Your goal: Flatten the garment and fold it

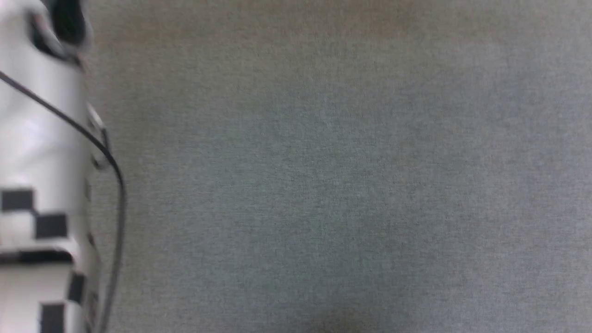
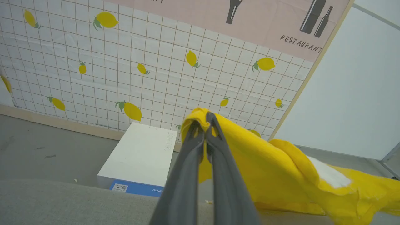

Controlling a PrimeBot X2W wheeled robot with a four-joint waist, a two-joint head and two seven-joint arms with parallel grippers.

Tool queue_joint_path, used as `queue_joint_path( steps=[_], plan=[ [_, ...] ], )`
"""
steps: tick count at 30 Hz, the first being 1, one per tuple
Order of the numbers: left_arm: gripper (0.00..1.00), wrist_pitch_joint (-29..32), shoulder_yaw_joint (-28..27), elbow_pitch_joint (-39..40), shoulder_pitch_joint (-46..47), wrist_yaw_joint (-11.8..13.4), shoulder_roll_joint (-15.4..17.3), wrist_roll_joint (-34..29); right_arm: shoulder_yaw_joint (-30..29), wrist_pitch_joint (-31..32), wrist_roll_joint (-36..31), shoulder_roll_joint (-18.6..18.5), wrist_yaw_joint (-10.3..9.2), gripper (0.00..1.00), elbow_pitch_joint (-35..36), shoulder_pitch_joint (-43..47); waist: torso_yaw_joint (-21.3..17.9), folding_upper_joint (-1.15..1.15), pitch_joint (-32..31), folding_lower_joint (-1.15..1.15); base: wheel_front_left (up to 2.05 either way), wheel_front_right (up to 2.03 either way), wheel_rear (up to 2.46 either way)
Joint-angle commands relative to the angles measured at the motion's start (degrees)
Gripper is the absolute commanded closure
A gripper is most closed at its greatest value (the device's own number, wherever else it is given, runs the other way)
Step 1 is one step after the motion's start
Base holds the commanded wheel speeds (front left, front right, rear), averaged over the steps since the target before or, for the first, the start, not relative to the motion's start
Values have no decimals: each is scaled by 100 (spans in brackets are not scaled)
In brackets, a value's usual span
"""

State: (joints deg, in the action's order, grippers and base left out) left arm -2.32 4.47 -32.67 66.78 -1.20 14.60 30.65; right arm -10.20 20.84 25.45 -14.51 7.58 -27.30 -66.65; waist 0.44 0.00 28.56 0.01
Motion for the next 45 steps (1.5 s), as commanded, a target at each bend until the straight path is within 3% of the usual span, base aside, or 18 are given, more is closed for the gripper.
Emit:
queue_joint_path(
  steps=[1, 6, 12, 18, 25, 28, 34, 40, 44, 45],
  plan=[
    [100, -122, -10, 32, -411, -65, -69, 54, 5, -101, 191, -56, -9, 100, 141, 434, 371, 0, -774, -1, 0, 0, 0],
    [100, -357, -57, 255, -1910, -129, -326, 312, -191, -353, 788, 29, -9, 100, 715, 2175, 467, 0, -1533, -1, 0, 0, 0],
    [100, -370, -256, 927, -3937, 73, -521, 641, -549, -523, 1041, 456, -9, 100, 1360, 4331, 401, 0, -2286, -1, 0, 0, 0],
    [100, -126, -542, 1655, -5870, 530, -631, 917, -921, -685, 566, 813, -9, 100, 1842, 6117, 295, 0, -2815, -1, 0, 0, 0],
    [100, 782, -456, 2322, -7324, 1143, -433, 805, -1246, -585, -438, 929, -9, 100, 2546, 7124, 182, 0, -2983, -1, 0, 0, 0],
    [100, 1391, -97, 2508, -7580, 1350, -185, 471, -1116, -68, -1036, 821, -9, 100, 2835, 7393, 182, 0, -2946, -1, 0, 0, 0],
    [100, 2305, 600, 2440, -7291, 1370, 209, -91, -258, 1756, -1614, 523, -9, 100, 2750, 7159, 89, 0, -2747, -1, 0, 0, 0],
    [100, 2321, 682, 2389, -6971, 1387, 123, -113, 806, 3257, -1628, 24, -9, 100, 1991, 6625, 74, 0, -2568, -1, 0, 0, 0],
    [100, 2209, 669, 2365, -6903, 1360, 17, -28, 1136, 3611, -1377, -153, -9, 100, 1622, 6502, 121, 0, -2541, -1, 0, 0, 0],
    [100, 2168, 655, 2375, -6903, 1364, 1, -15, 1175, 3594, -1316, -178, -9, 62, 1615, 6489, 125, 0, -2543, -1, 0, 0, 0]
  ],
)
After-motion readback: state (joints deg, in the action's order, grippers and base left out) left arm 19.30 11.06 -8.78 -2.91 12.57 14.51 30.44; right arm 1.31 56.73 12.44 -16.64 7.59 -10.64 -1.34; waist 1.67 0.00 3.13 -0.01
